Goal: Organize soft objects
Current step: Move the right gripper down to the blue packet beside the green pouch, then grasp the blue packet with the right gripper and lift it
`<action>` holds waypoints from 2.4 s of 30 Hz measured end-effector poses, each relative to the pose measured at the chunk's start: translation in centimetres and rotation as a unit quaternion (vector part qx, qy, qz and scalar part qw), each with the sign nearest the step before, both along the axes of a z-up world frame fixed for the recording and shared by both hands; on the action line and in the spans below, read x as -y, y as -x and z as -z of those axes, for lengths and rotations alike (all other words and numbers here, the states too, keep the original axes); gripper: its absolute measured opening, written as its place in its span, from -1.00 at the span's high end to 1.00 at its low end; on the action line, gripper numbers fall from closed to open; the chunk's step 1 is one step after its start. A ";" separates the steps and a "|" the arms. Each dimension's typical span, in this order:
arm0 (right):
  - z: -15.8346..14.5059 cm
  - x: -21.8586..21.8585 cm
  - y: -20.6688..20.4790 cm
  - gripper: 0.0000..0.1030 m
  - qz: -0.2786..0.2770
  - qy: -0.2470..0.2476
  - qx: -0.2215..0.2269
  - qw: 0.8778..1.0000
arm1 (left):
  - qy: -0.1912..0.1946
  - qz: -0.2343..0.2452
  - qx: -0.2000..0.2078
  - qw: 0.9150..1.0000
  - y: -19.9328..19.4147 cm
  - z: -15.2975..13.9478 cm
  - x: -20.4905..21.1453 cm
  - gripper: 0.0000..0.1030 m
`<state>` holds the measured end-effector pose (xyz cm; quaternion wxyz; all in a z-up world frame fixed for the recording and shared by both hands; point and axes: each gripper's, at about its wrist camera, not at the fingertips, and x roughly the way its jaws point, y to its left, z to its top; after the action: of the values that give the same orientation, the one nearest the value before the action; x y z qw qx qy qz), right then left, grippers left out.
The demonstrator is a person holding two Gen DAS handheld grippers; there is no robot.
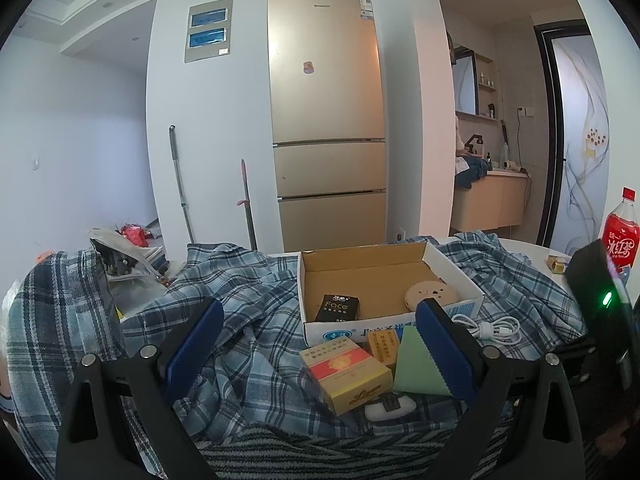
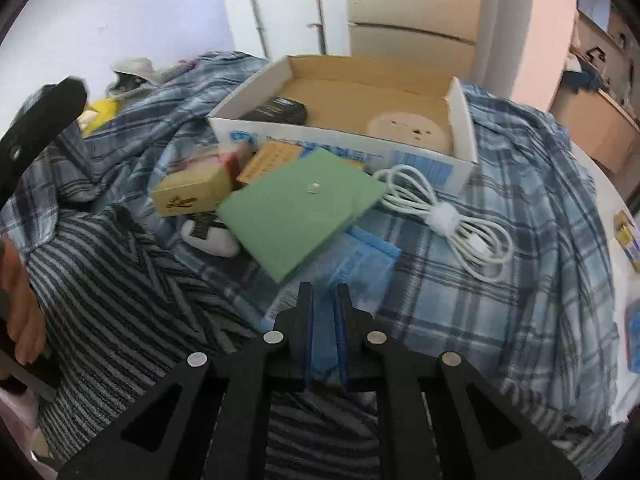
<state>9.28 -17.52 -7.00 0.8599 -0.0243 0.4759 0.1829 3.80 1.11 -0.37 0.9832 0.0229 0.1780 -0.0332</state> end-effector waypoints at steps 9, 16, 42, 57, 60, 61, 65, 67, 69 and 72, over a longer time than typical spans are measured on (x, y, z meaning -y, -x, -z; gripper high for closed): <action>-1.4 2.1 0.0 -0.38 0.077 -0.015 0.057 0.995 | 0.001 -0.008 0.003 1.000 0.0 0.2 0.0 -0.91; 0.8 0.1 -0.3 -0.38 0.035 0.004 0.001 0.999 | -0.002 -0.012 -0.008 1.000 -0.4 0.6 0.0 -0.91; 1.5 0.6 -0.3 0.06 0.048 0.035 -0.016 0.998 | -0.001 -0.018 -0.013 1.000 -0.4 0.7 -0.1 -0.92; -1.4 3.5 -1.0 0.16 0.102 0.015 0.020 0.994 | -0.002 -0.024 -0.008 1.000 -0.2 0.4 -0.1 -0.92; -1.0 4.6 -1.5 -0.11 0.118 -0.030 -0.008 0.993 | -0.003 -0.023 -0.008 1.000 -0.3 0.4 -0.1 -0.92; -0.9 4.7 -1.5 -0.11 0.121 -0.032 -0.010 0.992 | -0.003 -0.023 -0.009 1.000 -0.3 0.4 -0.1 -0.92; -0.4 3.9 -1.4 -0.11 0.107 -0.014 -0.018 0.994 | -0.002 -0.024 -0.010 1.000 -0.3 0.4 -0.1 -0.92; 0.1 2.9 -1.3 -0.11 0.087 -0.005 -0.025 0.996 | -0.002 -0.023 -0.010 1.000 -0.3 0.4 -0.1 -0.92; 0.7 1.9 -1.1 -0.11 0.070 0.017 -0.027 0.997 | -0.003 -0.024 -0.013 1.000 -0.3 0.5 -0.1 -0.92; 1.2 1.2 -1.1 -0.06 0.065 0.046 -0.025 0.997 | 0.000 -0.024 -0.016 1.000 -0.4 0.5 -0.1 -0.92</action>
<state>10.34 -18.69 -8.24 0.8557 -0.0284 0.5058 0.1053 4.22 1.25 -0.91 0.9807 0.0184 0.1945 -0.0096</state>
